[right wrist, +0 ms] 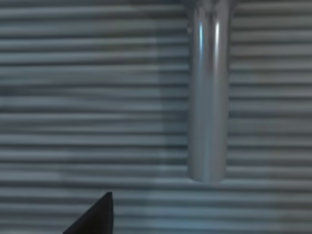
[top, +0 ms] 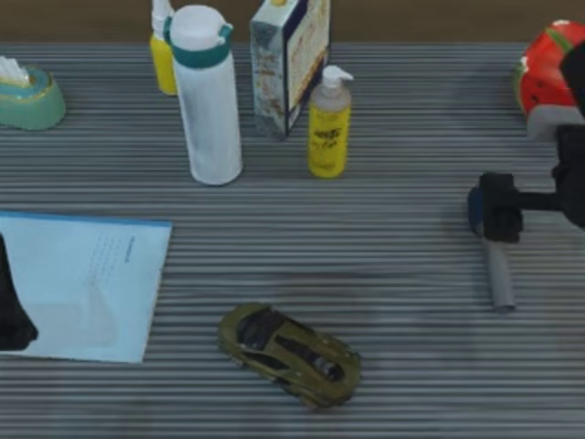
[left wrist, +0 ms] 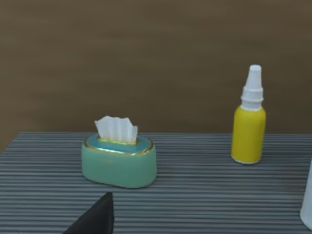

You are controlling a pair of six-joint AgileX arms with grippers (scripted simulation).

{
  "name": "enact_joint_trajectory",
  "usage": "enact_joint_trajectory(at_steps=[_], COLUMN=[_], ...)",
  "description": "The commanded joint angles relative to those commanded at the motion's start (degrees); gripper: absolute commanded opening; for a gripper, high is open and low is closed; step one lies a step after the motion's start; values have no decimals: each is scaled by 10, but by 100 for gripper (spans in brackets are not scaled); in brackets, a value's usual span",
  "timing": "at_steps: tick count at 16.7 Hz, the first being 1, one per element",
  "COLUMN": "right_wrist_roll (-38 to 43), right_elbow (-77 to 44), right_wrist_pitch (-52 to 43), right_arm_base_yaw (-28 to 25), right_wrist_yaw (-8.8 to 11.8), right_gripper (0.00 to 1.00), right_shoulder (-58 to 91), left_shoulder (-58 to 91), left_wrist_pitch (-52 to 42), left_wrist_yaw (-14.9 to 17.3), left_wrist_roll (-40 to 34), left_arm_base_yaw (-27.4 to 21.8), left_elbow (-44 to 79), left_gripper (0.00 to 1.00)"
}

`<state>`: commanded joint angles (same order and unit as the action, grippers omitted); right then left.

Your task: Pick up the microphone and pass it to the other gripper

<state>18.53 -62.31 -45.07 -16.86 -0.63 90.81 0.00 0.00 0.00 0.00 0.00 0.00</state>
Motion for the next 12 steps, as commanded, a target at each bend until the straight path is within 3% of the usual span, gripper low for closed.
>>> enact_joint_trajectory(at_steps=[5,12], right_wrist_roll=[23,23], right_elbow=[-72,-69], right_wrist_pitch=[-66,-59], right_arm_base_yaw=[-21,-19], right_wrist_yaw=[-5,-5], right_gripper=[100,100], right_shoulder=[109,119], left_shoulder=[0,0], left_wrist_pitch=[0,0], left_wrist_yaw=[0,0], left_wrist_roll=[0,0], left_arm_base_yaw=[0,0], left_elbow=[0,0], left_gripper=[100,100])
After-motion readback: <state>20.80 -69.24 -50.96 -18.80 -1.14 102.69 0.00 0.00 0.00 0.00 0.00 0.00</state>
